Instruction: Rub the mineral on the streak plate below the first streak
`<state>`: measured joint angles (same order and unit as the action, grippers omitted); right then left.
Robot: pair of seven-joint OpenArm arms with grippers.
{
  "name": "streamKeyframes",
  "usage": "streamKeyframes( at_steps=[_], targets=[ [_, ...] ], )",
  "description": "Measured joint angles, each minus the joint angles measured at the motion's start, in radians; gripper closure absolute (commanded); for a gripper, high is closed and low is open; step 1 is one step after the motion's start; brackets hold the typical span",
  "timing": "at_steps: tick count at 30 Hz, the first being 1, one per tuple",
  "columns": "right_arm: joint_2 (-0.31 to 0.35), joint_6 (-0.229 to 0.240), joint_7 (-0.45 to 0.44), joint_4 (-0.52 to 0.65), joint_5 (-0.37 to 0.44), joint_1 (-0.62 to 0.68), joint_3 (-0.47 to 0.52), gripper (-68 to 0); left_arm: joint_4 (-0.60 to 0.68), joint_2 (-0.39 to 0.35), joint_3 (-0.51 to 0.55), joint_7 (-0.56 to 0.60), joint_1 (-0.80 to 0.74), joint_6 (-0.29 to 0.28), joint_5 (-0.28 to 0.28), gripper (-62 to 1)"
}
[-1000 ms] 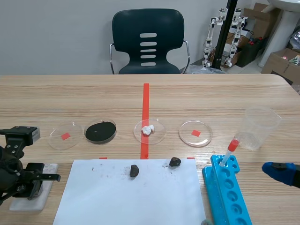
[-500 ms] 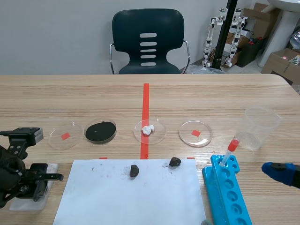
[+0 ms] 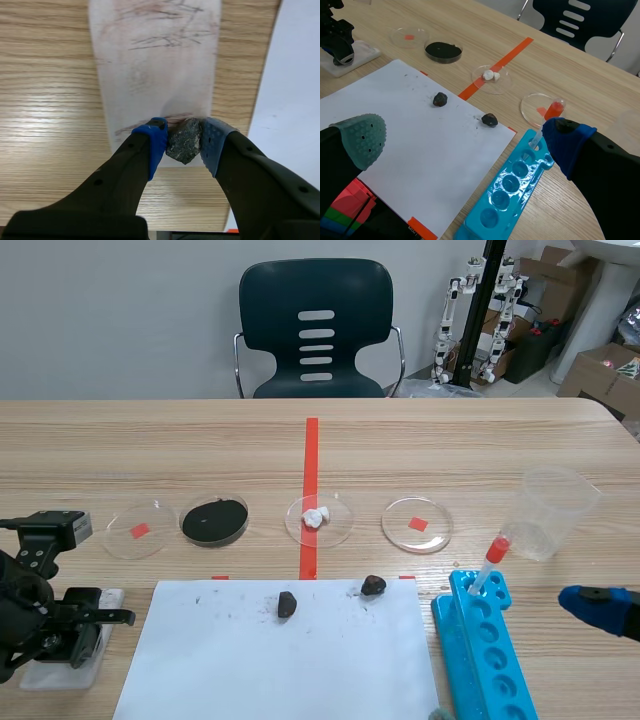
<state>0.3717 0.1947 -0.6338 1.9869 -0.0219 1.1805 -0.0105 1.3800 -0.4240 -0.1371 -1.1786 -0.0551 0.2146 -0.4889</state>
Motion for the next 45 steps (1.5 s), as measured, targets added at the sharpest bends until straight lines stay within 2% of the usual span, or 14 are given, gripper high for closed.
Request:
streamKeyframes(
  at_steps=[7, 12, 14, 25, 31, 34, 39, 41, 45],
  targets=[
    [0.000, 0.000, 0.000, 0.000, 0.000, 0.000, 0.000, -67.9, 0.000, 0.000, 0.000, -0.007, 0.000, 0.052, 0.151, -11.5],
    [0.000, 0.000, 0.000, 0.000, 0.000, 0.000, 0.000, -67.9, 0.000, 0.000, 0.000, -0.008, 0.000, 0.055, 0.152, -11.5],
    [0.000, 0.000, 0.000, 0.000, 0.000, 0.000, 0.000, -67.9, 0.000, 0.000, 0.000, -0.009, 0.000, 0.053, 0.115, -11.5],
    [0.000, 0.000, 0.000, 0.000, 0.000, 0.000, 0.000, -67.9, -0.029, -0.025, 0.017, 0.017, 0.005, -0.082, -0.125, -11.5],
    [0.000, 0.000, 0.000, 0.000, 0.000, 0.000, 0.000, -67.9, -0.028, -0.025, 0.015, 0.020, 0.005, -0.089, -0.132, -11.5],
    [0.000, 0.000, 0.000, 0.000, 0.000, 0.000, 0.000, -67.9, -0.028, -0.023, 0.015, 0.020, 0.005, -0.084, -0.103, -11.5],
    [0.000, 0.000, 0.000, 0.000, 0.000, 0.000, 0.000, -67.9, -0.014, 0.006, 0.004, 0.005, 0.006, -0.021, 0.001, -11.5],
    [0.000, 0.000, 0.000, 0.000, 0.000, 0.000, 0.000, -67.9, -0.013, 0.008, 0.002, 0.005, 0.006, 0.010, 0.066, -11.5],
    [0.000, 0.000, 0.000, 0.000, 0.000, 0.000, 0.000, -67.9, -0.013, 0.006, 0.002, 0.003, 0.005, 0.038, 0.116, -11.5]
  ],
)
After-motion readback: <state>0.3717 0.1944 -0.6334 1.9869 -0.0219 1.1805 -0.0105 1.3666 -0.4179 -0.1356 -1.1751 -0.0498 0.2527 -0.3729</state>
